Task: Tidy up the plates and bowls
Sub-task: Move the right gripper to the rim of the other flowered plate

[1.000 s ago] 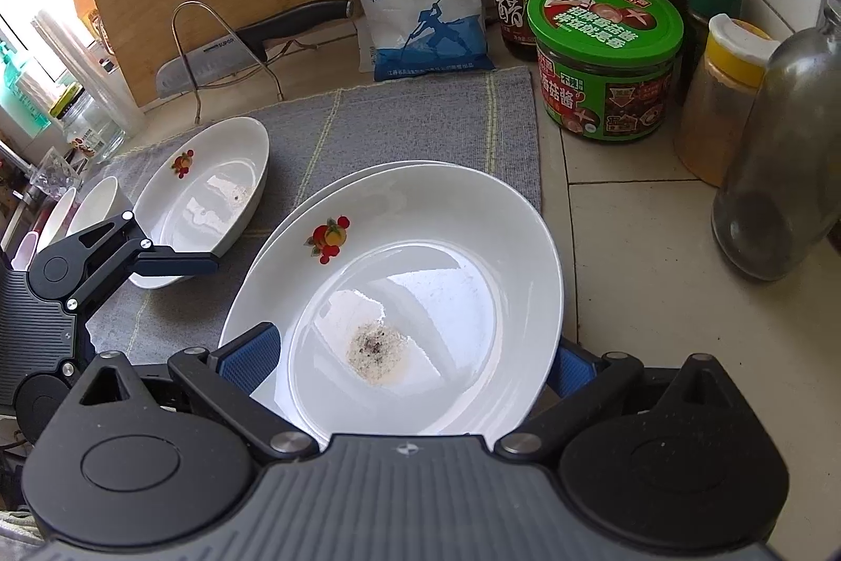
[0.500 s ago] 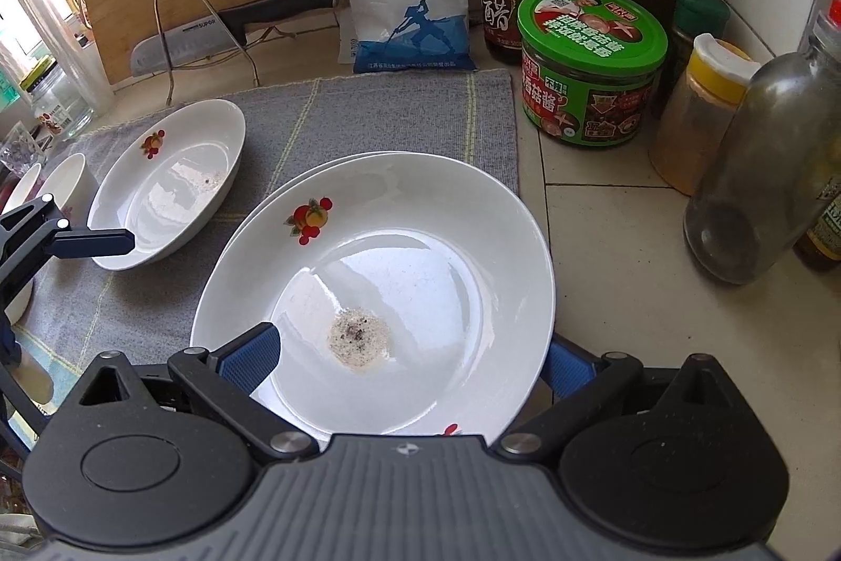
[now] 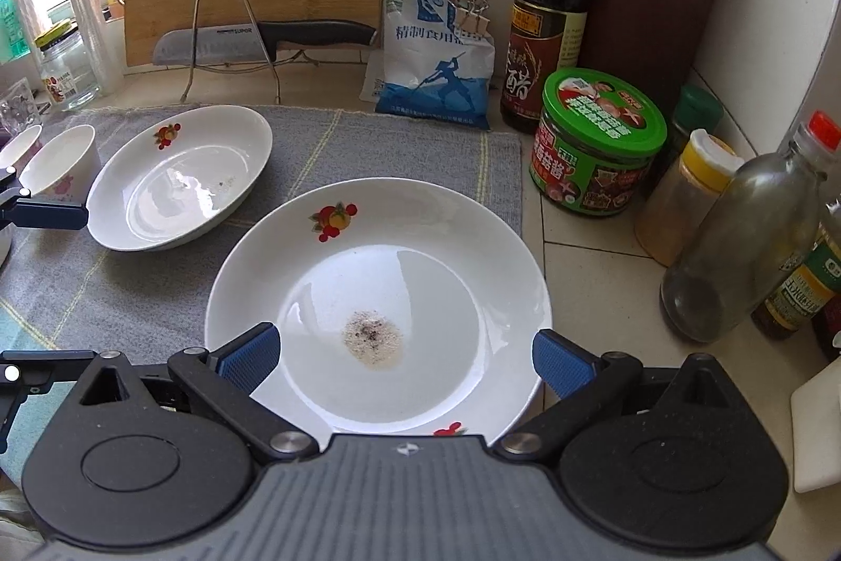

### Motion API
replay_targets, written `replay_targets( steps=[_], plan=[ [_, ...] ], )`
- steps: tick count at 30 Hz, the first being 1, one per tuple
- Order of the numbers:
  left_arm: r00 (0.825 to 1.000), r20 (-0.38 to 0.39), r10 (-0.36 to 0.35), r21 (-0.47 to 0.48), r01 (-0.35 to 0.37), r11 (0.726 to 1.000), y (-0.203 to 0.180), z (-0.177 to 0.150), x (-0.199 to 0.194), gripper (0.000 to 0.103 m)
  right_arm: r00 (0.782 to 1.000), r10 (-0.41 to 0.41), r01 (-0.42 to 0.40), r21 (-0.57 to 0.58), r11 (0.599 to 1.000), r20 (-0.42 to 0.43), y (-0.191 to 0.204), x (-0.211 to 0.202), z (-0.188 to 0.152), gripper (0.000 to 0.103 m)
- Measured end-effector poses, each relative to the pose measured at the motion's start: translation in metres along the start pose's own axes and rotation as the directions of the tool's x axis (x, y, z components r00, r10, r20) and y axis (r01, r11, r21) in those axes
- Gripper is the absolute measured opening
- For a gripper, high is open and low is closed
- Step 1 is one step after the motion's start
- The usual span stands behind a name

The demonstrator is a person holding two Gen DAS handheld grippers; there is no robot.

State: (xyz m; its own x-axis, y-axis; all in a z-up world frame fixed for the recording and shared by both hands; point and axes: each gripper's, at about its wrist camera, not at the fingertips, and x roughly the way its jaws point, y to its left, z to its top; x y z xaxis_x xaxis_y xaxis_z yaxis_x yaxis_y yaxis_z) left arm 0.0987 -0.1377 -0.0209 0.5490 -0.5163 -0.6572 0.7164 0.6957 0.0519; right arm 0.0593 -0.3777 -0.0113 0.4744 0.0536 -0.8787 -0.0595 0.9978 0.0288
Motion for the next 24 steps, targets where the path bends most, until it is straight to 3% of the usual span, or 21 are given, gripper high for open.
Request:
replay_targets(
  steps=[11,18,24],
  plan=[
    [0.991,-0.078,0.113,-0.086,-0.12,0.989,0.05,-0.037,-0.003,0.101,0.999,0.002,-0.002,0.011,1.0,0.05,0.065,-0.004,0.003,0.103],
    [0.985,-0.138,0.108,-0.15,-0.129,0.98,0.075,-0.053,0.016,0.101,0.999,-0.012,0.012,0.001,1.0,0.044,0.097,-0.006,0.009,0.103],
    [0.985,-0.129,0.114,-0.165,-0.135,0.977,0.074,-0.053,0.029,0.102,0.999,-0.025,0.025,-0.018,1.0,0.038,0.108,-0.007,0.011,0.103]
  ],
)
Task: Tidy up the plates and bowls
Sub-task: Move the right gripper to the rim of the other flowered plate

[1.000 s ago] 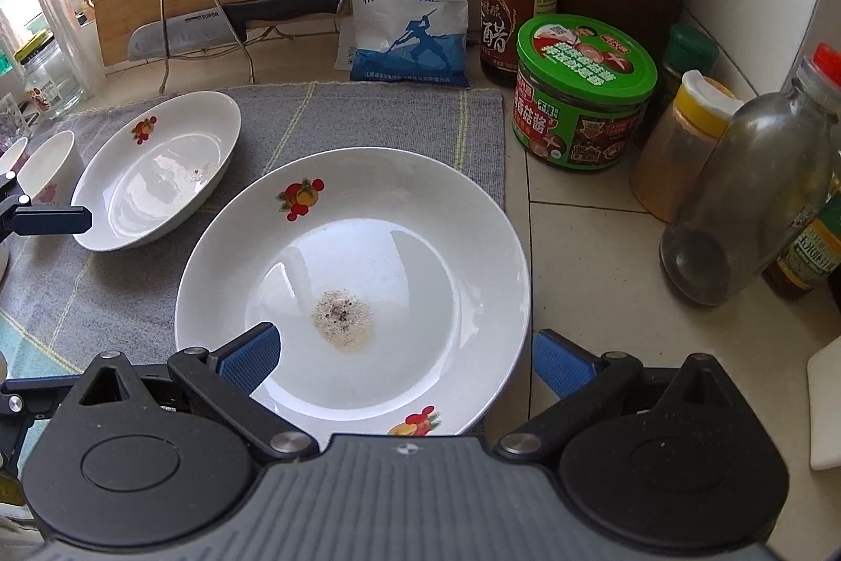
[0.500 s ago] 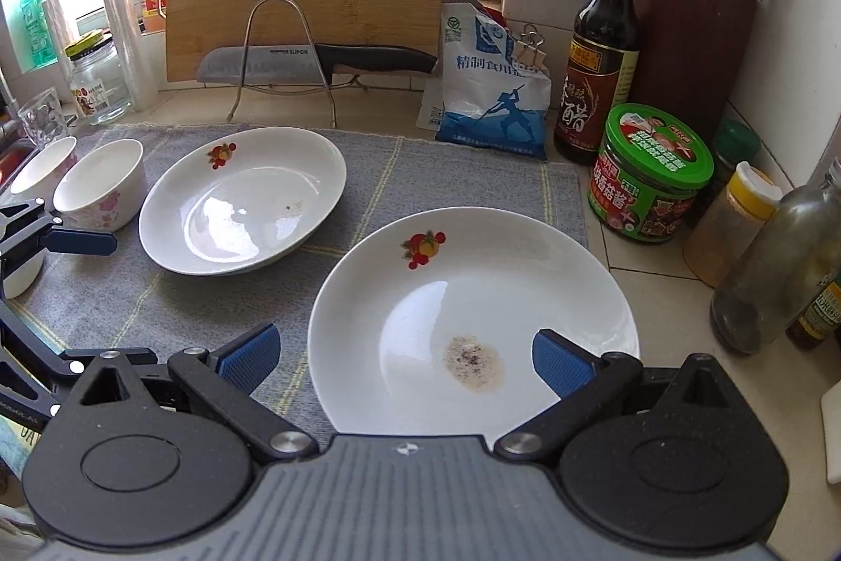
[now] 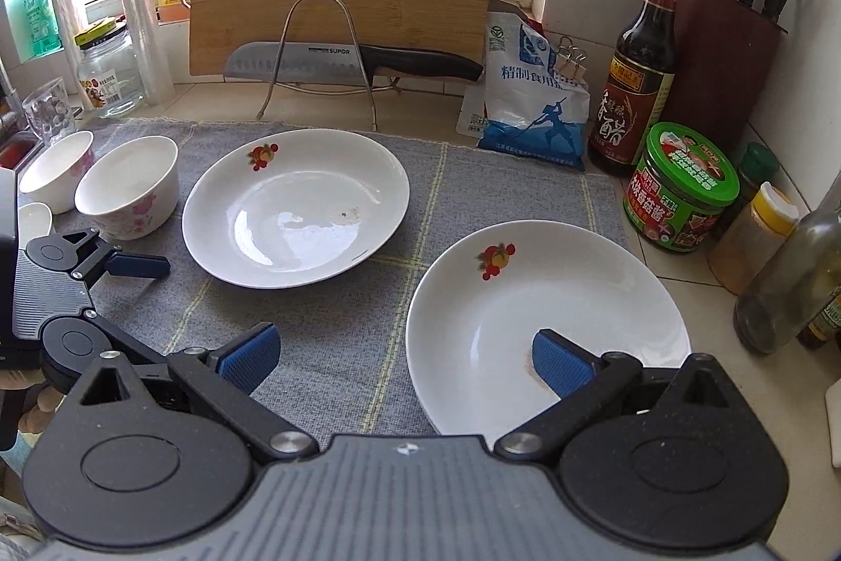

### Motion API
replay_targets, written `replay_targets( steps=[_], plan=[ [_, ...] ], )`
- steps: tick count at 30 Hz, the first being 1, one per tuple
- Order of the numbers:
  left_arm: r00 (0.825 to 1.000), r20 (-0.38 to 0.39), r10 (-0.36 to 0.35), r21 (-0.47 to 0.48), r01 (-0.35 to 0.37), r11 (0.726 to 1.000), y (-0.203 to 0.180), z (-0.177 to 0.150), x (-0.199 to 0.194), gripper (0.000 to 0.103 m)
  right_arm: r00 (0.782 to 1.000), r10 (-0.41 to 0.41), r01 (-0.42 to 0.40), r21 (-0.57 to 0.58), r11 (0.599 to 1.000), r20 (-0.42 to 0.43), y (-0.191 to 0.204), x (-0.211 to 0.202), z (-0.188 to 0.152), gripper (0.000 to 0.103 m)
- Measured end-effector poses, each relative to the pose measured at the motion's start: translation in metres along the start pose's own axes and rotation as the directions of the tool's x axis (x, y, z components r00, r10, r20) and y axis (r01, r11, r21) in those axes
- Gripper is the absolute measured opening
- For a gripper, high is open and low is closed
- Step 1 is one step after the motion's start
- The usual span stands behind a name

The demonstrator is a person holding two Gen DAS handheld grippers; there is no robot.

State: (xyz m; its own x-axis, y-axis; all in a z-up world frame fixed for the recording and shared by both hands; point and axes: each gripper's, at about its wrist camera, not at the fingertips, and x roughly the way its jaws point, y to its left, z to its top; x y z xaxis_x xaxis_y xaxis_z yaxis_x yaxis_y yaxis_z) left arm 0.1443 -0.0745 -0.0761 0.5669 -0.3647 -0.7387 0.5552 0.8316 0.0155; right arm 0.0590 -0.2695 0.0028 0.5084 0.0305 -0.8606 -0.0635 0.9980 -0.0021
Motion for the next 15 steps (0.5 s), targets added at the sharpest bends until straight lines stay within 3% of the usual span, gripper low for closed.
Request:
replay_targets(
  steps=[7,15],
  plan=[
    [1.0,0.023,0.018,-0.049,-0.017,0.999,-0.003,0.013,0.012,0.102,1.0,0.011,-0.011,-0.032,0.999,0.001,-0.003,0.006,0.012,0.103],
    [0.998,0.038,0.051,-0.05,-0.049,0.998,-0.005,0.02,0.023,0.103,0.991,0.134,-0.135,-0.078,0.988,-0.018,-0.01,0.035,0.042,0.103]
  ],
)
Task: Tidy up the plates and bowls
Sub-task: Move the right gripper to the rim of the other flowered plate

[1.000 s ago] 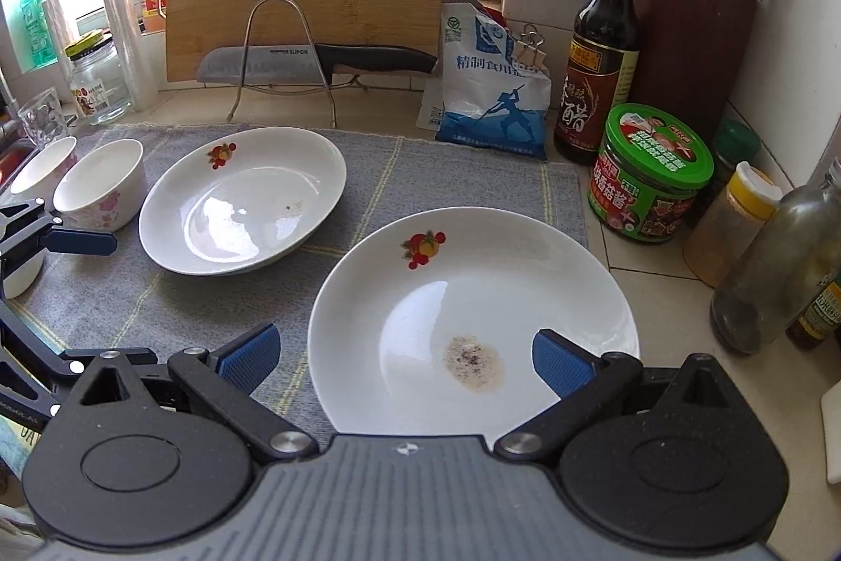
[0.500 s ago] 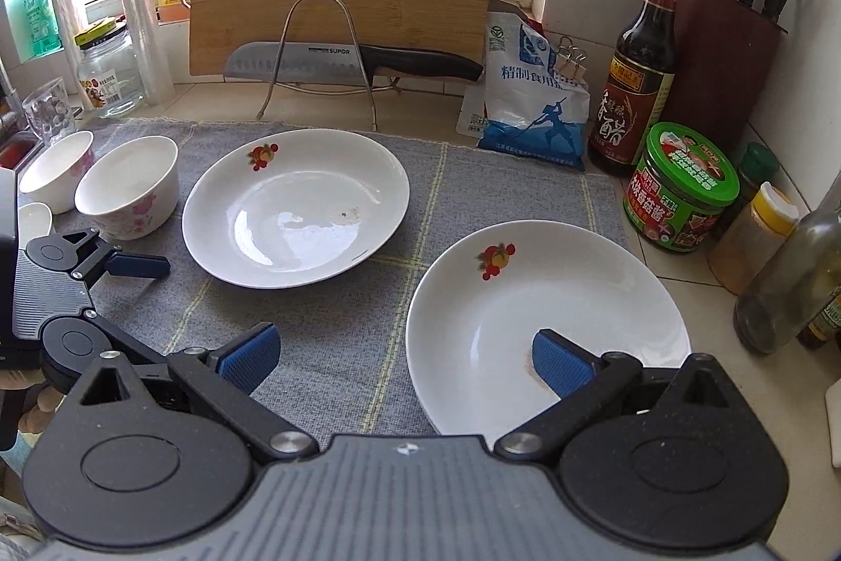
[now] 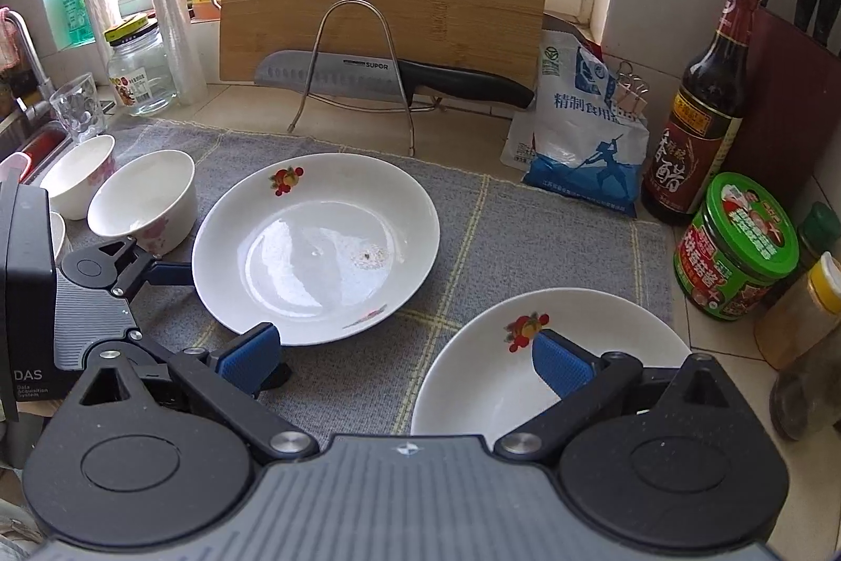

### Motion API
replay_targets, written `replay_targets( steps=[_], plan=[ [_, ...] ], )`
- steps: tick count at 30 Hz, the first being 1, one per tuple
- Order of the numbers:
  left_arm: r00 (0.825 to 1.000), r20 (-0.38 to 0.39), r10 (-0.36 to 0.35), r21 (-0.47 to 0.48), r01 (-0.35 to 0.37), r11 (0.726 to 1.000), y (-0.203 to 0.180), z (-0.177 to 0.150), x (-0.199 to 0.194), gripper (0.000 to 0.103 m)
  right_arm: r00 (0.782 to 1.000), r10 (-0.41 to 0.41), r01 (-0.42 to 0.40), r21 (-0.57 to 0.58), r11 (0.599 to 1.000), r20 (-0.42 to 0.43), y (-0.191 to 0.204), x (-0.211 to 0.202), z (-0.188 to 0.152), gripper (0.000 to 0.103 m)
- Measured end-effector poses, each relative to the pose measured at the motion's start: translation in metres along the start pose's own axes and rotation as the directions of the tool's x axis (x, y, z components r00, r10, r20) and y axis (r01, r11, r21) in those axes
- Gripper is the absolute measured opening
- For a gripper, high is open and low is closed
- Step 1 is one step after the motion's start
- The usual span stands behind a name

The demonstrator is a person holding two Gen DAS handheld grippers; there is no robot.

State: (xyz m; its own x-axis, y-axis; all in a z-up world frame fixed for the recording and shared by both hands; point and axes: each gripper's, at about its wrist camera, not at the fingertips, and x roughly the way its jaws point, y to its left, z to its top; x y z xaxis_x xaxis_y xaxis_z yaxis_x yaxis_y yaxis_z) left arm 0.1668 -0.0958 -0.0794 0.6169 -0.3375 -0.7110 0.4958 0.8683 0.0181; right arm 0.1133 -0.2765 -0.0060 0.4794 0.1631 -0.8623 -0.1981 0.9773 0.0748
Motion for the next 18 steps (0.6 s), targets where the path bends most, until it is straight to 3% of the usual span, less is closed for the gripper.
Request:
replay_targets(
  steps=[10,18],
  plan=[
    [0.999,0.039,0.011,-0.015,-0.01,1.0,0.0,-0.005,-0.001,0.103,0.983,0.173,-0.179,-0.106,0.978,-0.059,-0.01,0.057,0.051,0.103],
    [0.997,0.059,0.057,-0.058,-0.054,0.997,-0.005,-0.005,0.0,0.103,0.959,0.244,-0.268,-0.189,0.945,-0.141,-0.013,0.109,0.079,0.103]
  ],
)
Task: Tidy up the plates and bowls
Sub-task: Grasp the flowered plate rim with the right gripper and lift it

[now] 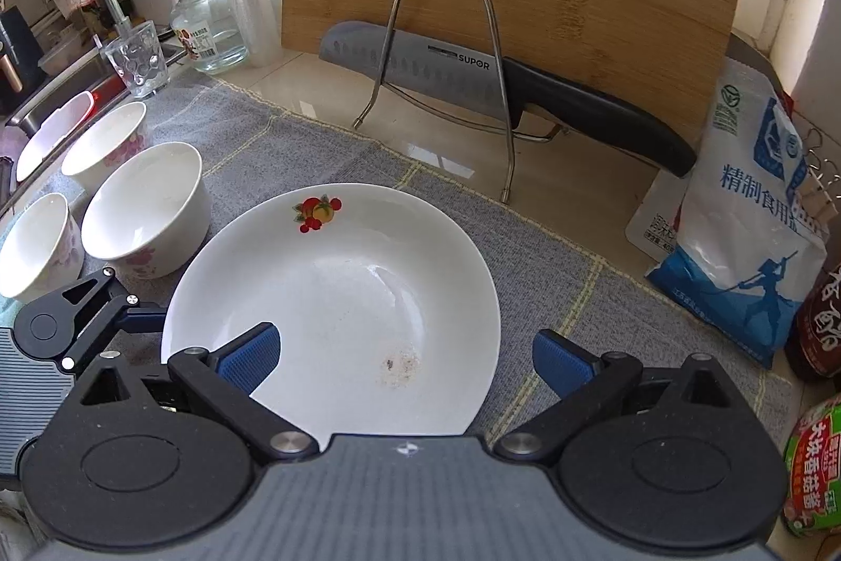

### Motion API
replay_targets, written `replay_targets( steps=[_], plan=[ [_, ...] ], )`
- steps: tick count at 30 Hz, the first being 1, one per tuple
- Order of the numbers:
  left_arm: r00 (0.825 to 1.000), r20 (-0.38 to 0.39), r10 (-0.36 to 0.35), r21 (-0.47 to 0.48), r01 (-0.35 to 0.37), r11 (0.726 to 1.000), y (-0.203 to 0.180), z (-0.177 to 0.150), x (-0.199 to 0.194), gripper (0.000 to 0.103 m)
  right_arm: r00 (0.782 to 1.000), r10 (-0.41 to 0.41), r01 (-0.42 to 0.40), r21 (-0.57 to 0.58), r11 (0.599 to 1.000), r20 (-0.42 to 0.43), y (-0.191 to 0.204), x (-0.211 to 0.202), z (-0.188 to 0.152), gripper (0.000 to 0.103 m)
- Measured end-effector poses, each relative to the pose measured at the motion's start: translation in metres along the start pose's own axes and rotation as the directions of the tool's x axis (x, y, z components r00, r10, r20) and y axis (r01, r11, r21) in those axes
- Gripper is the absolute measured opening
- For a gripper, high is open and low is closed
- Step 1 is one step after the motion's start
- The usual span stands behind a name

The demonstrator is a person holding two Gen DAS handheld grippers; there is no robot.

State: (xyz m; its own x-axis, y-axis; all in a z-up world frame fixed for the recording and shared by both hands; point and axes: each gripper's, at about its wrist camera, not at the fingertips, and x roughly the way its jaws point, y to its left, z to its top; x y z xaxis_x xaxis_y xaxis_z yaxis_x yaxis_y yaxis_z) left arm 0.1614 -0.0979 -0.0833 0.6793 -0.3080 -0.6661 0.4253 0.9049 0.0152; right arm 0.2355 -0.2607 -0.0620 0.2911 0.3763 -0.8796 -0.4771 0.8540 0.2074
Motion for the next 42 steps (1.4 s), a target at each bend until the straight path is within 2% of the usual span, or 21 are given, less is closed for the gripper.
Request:
replay_targets(
  steps=[10,15,21,32,37,42],
  plan=[
    [1.0,0.016,0.002,-0.002,-0.002,1.0,0.0,-0.002,-0.001,0.103,0.989,0.133,-0.137,-0.053,0.989,-0.07,-0.012,0.042,0.023,0.103],
    [1.0,0.019,0.003,-0.002,-0.003,1.0,-0.001,-0.003,-0.002,0.103,0.971,0.223,-0.227,-0.041,0.973,-0.091,-0.019,0.056,0.039,0.103],
    [1.0,0.021,0.003,0.003,-0.004,1.0,-0.002,-0.004,-0.002,0.103,0.951,0.288,-0.294,-0.043,0.955,-0.112,-0.021,0.065,0.048,0.103],
    [0.999,0.041,0.024,0.034,-0.026,0.999,-0.006,-0.002,-0.003,0.103,0.924,0.336,-0.348,-0.041,0.936,-0.182,-0.024,0.072,0.05,0.103],
    [0.998,0.053,0.037,0.041,-0.039,0.998,-0.009,-0.001,-0.004,0.101,0.902,0.381,-0.39,-0.006,0.921,-0.203,-0.03,0.074,0.056,0.103],
    [0.998,0.055,0.041,0.047,-0.043,0.998,-0.01,-0.001,-0.005,0.101,0.898,0.393,-0.398,0.017,0.917,-0.199,-0.032,0.075,0.057,0.103]
  ],
)
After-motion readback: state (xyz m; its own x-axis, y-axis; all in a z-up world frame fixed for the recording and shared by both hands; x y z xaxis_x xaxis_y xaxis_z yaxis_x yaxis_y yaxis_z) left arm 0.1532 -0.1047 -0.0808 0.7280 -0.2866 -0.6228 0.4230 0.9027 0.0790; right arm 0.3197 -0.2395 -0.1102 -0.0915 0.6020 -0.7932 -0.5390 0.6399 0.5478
